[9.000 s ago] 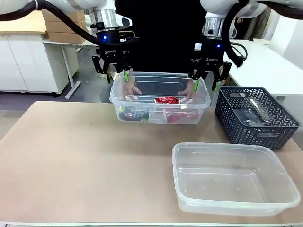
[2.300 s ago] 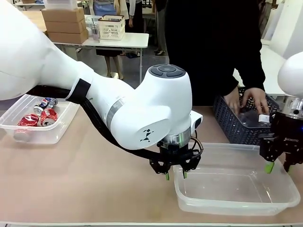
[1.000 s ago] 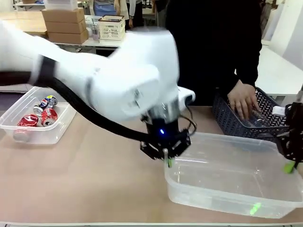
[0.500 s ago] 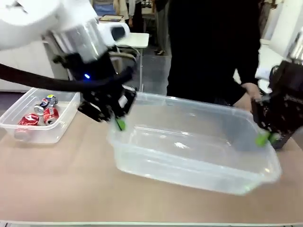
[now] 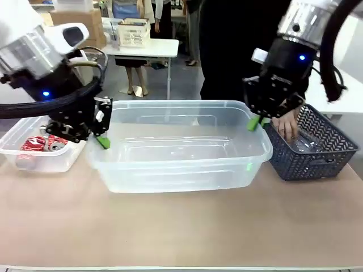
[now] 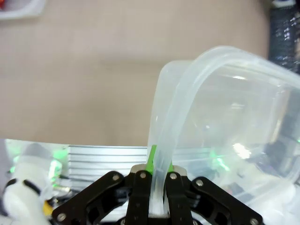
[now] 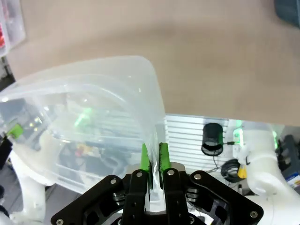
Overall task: Sort the waste into each basket.
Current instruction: Pick up the Organizing box on the right side of the table and lift it.
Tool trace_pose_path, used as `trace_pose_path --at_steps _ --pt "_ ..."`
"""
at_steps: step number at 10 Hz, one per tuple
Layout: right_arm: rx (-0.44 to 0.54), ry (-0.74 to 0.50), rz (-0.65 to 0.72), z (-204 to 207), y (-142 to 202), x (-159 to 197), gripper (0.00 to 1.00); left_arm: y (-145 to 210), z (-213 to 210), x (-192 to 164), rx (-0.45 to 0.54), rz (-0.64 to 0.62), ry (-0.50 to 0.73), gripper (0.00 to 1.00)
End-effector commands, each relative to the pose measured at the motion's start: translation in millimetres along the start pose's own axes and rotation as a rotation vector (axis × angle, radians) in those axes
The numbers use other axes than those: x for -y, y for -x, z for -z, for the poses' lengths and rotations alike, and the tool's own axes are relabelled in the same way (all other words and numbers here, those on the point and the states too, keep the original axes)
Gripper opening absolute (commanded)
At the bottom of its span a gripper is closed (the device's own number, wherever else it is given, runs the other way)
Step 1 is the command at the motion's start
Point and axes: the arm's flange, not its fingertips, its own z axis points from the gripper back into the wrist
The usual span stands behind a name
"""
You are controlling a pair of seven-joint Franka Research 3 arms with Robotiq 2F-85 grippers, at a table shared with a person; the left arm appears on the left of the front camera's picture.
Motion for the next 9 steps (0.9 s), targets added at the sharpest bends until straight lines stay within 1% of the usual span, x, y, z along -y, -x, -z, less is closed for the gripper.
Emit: trace_pose_path --at_steps 1,2,3,4,5,7,9 --pt "-0.012 -0.015 0.034 -3 9 15 0.0 2 -7 6 -0.002 0.018 -0.003 0.0" --pt "-0.012 -0.015 0.034 -3 9 15 0.0 2 -7 6 -0.002 0.018 -0.003 0.0" --pt "-0.004 -0.002 -0.003 -1 3 2 0.08 4 3 4 -0.008 0.014 -0.014 0.04" --pt "-0.014 -0.029 0.022 1 -23 10 0.08 -28 21 25 -0.048 0.061 0.009 0.04" --pt "0.0 -0.044 0.035 4 -47 18 0.08 -45 34 41 -0.06 0.076 -0.001 0.04" --pt "-0.008 -0.064 0.059 14 -85 29 0.08 -66 49 59 -0.052 0.098 0.011 0.04" --pt "-0.004 -0.098 0.051 24 -114 41 0.08 -86 70 65 -0.049 0.107 0.009 0.04"
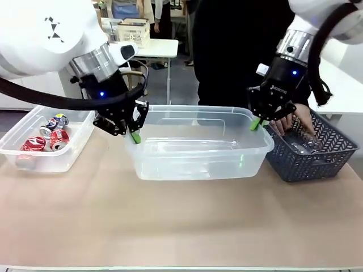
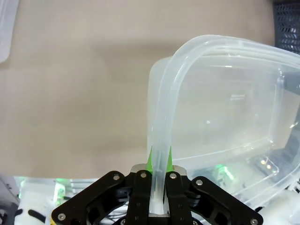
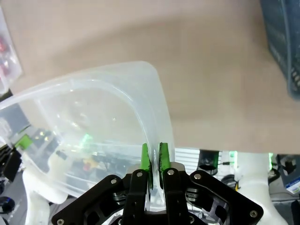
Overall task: Sort the waste into each basket.
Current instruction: Pick up the Organizing box on the right side of the table and lift it, then offer the picked Organizing box to the human.
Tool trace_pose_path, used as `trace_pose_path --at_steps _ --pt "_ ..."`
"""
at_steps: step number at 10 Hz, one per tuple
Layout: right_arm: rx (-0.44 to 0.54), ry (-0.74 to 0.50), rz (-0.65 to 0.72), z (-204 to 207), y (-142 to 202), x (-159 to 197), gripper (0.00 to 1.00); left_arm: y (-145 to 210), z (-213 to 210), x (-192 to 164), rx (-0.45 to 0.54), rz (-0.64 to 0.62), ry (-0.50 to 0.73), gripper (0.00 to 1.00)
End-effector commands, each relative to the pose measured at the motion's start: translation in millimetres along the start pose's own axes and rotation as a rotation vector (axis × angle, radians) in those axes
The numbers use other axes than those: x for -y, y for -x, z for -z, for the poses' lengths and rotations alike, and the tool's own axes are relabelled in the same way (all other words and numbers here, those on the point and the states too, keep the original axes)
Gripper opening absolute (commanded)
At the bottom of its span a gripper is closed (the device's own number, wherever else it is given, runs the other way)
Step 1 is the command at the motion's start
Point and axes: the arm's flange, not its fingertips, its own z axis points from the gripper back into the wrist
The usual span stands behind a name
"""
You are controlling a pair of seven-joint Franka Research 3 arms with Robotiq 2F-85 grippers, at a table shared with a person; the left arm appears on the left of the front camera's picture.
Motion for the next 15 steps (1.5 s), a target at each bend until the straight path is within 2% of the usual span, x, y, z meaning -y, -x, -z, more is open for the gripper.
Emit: trace_pose_path --at_steps 1,3,4,15 --pt "0.033 -0.073 -0.009 4 -17 -14 0.08 -10 7 16 -0.002 0.043 0.047 0.04" --pt "0.017 -0.073 0.012 12 -26 -18 0.08 -9 10 1 -0.006 0.006 -0.007 0.04" --pt "0.011 -0.025 -0.001 4 -21 3 0.08 -9 10 1 -0.006 0.006 -0.007 0.04" --pt "0.011 -0.025 -0.001 4 -21 3 0.08 -9 10 1 -0.006 0.006 -0.007 0.04"
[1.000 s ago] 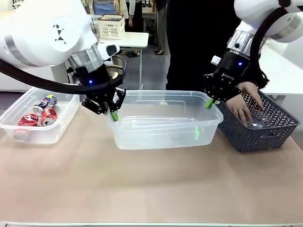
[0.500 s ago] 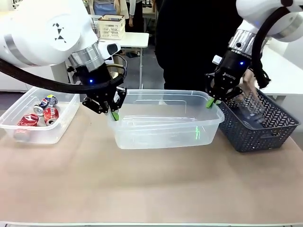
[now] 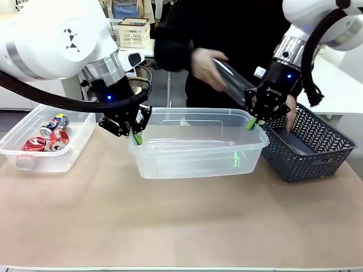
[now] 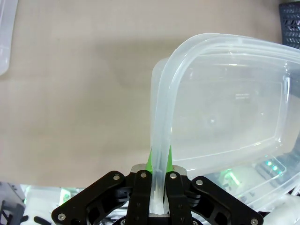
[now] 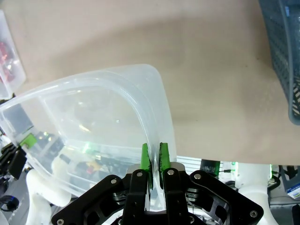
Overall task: Sort the waste into each basket.
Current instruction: Offer the picked Organizing box to the human.
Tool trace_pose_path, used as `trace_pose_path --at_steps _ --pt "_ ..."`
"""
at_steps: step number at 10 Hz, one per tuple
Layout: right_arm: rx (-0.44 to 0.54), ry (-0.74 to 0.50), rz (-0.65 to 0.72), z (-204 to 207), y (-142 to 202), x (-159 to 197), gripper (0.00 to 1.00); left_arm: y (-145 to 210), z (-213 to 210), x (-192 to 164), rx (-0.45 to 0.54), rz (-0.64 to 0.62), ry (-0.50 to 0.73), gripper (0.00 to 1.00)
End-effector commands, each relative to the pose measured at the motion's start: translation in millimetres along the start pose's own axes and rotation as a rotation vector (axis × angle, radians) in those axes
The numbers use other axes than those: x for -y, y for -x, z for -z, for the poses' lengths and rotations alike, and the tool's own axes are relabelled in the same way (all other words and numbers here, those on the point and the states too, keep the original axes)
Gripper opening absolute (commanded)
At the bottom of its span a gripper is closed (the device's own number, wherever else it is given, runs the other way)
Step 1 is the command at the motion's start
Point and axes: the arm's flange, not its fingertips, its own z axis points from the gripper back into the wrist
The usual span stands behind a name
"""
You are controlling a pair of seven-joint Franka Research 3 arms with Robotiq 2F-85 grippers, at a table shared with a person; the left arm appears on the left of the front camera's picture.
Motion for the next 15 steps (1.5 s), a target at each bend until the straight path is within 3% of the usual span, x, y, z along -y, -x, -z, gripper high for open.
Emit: trace_pose_path --at_steps 1,15 --pt "0.01 -0.003 0.003 -1.1 0.1 0.2 0.08 5.0 -5.4 3.4 0.001 -0.008 0.024 0.04" --pt "0.01 -0.003 0.003 -1.1 0.1 0.2 0.08 5.0 -5.4 3.4 0.001 -0.008 0.024 0.04"
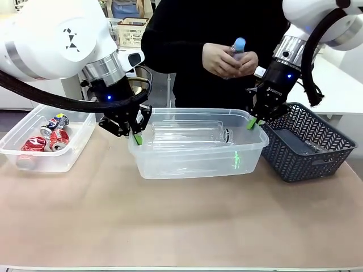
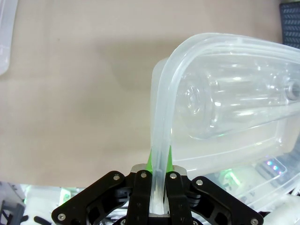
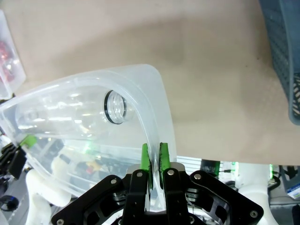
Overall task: Sort the waste into each basket.
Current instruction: Offer the picked Organizing box to the human.
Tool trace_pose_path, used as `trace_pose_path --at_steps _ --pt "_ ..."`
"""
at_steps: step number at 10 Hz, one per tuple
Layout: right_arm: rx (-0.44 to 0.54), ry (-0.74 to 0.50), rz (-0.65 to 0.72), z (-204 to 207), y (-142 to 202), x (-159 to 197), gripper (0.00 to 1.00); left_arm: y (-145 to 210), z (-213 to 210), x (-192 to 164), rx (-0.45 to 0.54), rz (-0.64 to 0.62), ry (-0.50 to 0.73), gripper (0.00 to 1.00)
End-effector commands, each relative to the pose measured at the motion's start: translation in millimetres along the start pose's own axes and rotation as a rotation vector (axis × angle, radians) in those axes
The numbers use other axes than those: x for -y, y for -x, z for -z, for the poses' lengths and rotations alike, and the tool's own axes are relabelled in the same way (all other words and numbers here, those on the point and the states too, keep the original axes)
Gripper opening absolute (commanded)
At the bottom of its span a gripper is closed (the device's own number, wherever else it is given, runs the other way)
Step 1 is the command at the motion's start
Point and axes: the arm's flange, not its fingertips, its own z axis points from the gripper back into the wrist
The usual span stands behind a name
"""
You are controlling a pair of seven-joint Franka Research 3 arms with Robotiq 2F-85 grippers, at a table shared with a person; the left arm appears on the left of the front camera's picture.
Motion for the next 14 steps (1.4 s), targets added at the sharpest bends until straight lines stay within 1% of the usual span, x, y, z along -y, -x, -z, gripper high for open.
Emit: trace_pose_path --at_steps 1,14 --pt "0.01 -0.003 0.003 -1.1 0.1 0.2 0.08 4.7 -5.8 3.6 0.003 -0.008 0.024 0.04" --pt "0.01 -0.003 0.003 -1.1 0.1 0.2 0.08 4.7 -5.8 3.6 0.003 -0.008 0.024 0.04"
